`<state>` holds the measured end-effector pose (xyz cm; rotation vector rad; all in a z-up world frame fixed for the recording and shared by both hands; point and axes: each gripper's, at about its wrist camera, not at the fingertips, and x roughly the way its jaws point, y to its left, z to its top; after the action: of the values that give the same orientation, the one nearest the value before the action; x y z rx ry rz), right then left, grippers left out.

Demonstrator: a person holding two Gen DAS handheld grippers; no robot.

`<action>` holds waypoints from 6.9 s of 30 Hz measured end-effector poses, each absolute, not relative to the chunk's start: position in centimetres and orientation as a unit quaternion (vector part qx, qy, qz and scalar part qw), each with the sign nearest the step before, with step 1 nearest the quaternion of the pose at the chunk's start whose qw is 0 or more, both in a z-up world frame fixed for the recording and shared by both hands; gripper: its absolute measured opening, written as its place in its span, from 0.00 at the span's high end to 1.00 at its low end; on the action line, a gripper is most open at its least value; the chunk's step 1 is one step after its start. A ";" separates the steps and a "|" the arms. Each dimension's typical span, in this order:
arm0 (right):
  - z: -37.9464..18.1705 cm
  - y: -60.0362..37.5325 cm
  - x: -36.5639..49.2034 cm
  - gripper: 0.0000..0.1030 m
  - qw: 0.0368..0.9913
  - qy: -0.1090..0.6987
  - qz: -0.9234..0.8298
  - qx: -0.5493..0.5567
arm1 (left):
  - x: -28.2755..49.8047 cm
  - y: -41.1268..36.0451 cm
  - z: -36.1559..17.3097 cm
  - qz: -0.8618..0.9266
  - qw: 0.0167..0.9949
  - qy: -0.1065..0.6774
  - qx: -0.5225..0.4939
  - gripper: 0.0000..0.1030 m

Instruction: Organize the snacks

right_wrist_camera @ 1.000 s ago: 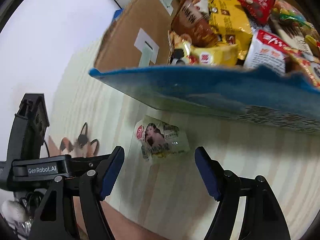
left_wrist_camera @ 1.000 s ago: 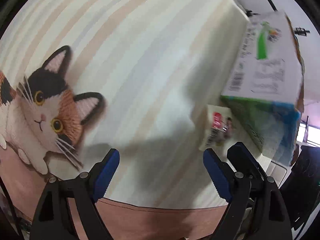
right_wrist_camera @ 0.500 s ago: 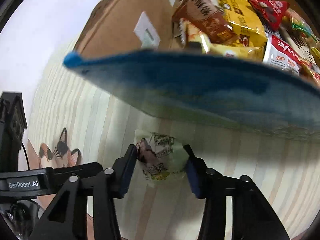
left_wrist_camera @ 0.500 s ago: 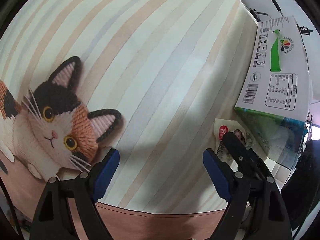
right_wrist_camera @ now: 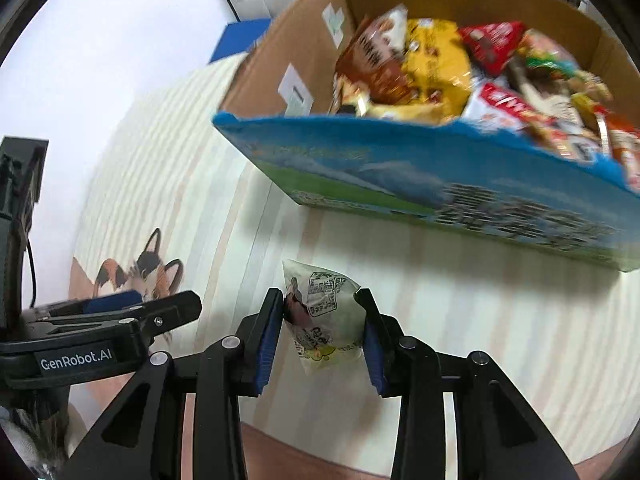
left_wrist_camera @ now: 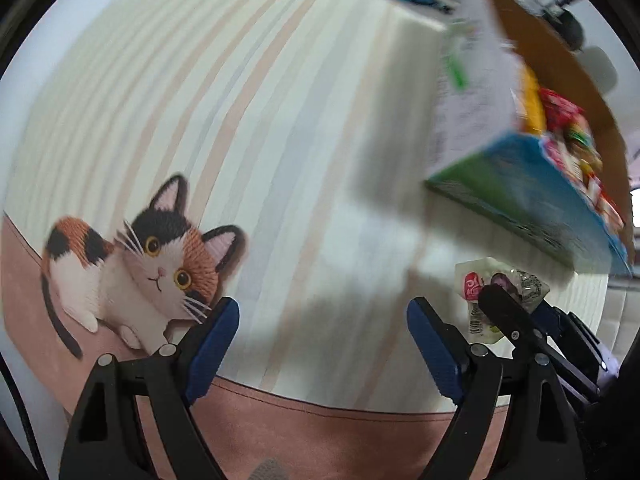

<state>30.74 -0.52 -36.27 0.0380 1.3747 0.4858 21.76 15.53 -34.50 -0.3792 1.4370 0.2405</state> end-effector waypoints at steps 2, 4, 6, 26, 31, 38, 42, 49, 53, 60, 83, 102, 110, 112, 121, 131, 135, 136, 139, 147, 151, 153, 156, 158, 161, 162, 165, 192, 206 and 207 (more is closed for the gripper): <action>-34.8 -1.7 30.2 0.61 0.751 0.620 0.226 0.020 | 21.6 13.5 -32.7 0.102 0.746 0.640 -0.151 0.16; -33.2 -3.3 30.1 0.61 0.758 0.611 0.227 0.026 | 21.4 12.5 -31.3 0.092 0.756 0.632 -0.145 0.13; -31.2 -5.1 30.2 0.61 0.765 0.601 0.227 0.036 | 21.2 11.8 -29.9 0.080 0.763 0.626 -0.143 0.08; -24.3 -18.1 41.4 0.61 0.802 0.563 0.165 0.116 | 34.4 6.6 -25.0 0.047 0.808 0.585 -0.048 0.04; -27.9 -19.0 42.7 0.61 0.771 0.605 0.158 0.120 | 35.8 6.0 -27.9 0.038 0.790 0.609 -0.056 0.04; -31.1 -19.5 43.1 0.62 0.757 0.630 0.131 0.113 | 36.5 5.2 -30.8 0.033 0.770 0.635 -0.060 0.04; -31.5 -19.3 43.2 0.62 0.755 0.636 0.122 0.103 | 36.4 4.9 -31.1 0.030 0.768 0.637 -0.057 0.04; -30.8 -19.1 43.5 0.31 0.752 0.649 0.090 0.072 | 36.1 4.6 -30.1 0.029 0.774 0.631 -0.052 0.04; -29.8 -19.6 43.4 0.21 0.756 0.645 0.078 0.073 | 35.9 4.7 -29.3 0.030 0.779 0.624 -0.052 0.04; -28.1 -20.2 42.9 0.11 0.764 0.640 0.055 0.057 | 35.3 4.7 -27.3 0.031 0.789 0.612 -0.051 0.04; -11.9 -22.1 31.3 0.10 0.846 0.530 0.058 0.030 | 22.4 1.7 -13.4 0.029 0.856 0.516 -0.037 0.04; -1.4 -23.1 19.6 0.10 0.874 0.479 0.080 0.026 | 13.6 0.5 -6.4 0.036 0.878 0.473 -0.060 0.04; -0.9 -23.6 19.1 0.09 0.882 0.466 0.067 0.021 | 13.2 0.2 -6.4 0.041 0.884 0.462 -0.057 0.04; -1.3 -23.7 19.5 0.07 0.885 0.461 0.063 0.018 | 13.5 0.3 -6.8 0.042 0.885 0.460 -0.056 0.04; -3.6 -23.5 22.9 0.03 0.891 0.452 0.031 -0.001 | 16.1 0.9 -8.8 0.048 0.894 0.443 -0.046 0.00; -6.1 -23.4 26.9 0.02 0.900 0.437 0.005 -0.007 | 19.8 1.3 -10.8 0.053 0.899 0.434 -0.034 0.00; -7.4 -23.0 28.5 0.02 0.899 0.438 0.001 -0.010 | 21.0 1.3 -11.8 0.060 0.898 0.434 -0.023 0.00; -7.8 -22.9 28.9 0.02 0.897 0.441 0.002 -0.010 | 21.3 1.3 -12.0 0.062 0.898 0.436 -0.022 0.00; -8.7 -22.7 29.7 0.02 0.896 0.444 0.000 -0.010 | 22.0 1.4 -12.8 0.062 0.896 0.440 -0.022 0.00; -10.3 -22.7 30.6 0.01 0.895 0.446 -0.005 -0.011 | 22.4 1.4 -13.6 0.069 0.898 0.434 -0.020 0.00; -10.6 -22.9 30.7 0.01 0.894 0.447 -0.005 -0.010 | 22.5 1.4 -13.7 0.067 0.899 0.433 -0.021 0.00; -10.5 -22.9 30.6 0.01 0.896 0.444 -0.006 -0.014 | 22.6 1.4 -13.7 0.065 0.899 0.432 -0.020 0.00; -10.5 -23.0 30.5 0.01 0.897 0.443 -0.005 -0.013 | 22.5 1.4 -13.7 0.065 0.899 0.433 -0.020 0.00; -10.4 -23.1 30.4 0.01 0.897 0.443 -0.004 -0.011 | 22.5 1.4 -13.8 0.064 0.898 0.435 -0.024 0.00; -10.3 -23.2 30.2 0.01 0.897 0.442 -0.005 -0.011 | 22.3 1.3 -13.7 0.065 0.898 0.434 -0.024 0.00; -10.3 -23.2 30.3 0.01 0.897 0.442 -0.005 -0.011 | 22.4 1.3 -13.8 0.065 0.898 0.435 -0.024 0.00; -10.2 -23.1 30.4 0.01 0.897 0.443 -0.004 -0.012 | 22.4 1.2 -13.8 0.067 0.898 0.434 -0.023 0.00; -10.5 -23.2 29.2 0.01 0.899 0.437 0.001 -0.013 | 21.5 0.5 -12.5 0.058 0.903 0.424 -0.020 0.00; -9.2 -23.1 29.2 0.01 0.901 0.435 0.001 -0.006 | 21.3 0.4 -11.9 0.056 0.906 0.418 -0.021 0.00; -9.0 -23.2 29.2 0.01 0.901 0.435 0.000 -0.006 | 21.1 0.4 -11.9 0.056 0.907 0.417 -0.021 0.00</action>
<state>29.16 -23.21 -8.99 -0.0126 0.8990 0.0004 21.14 0.36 -11.90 -0.0440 0.8618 0.1154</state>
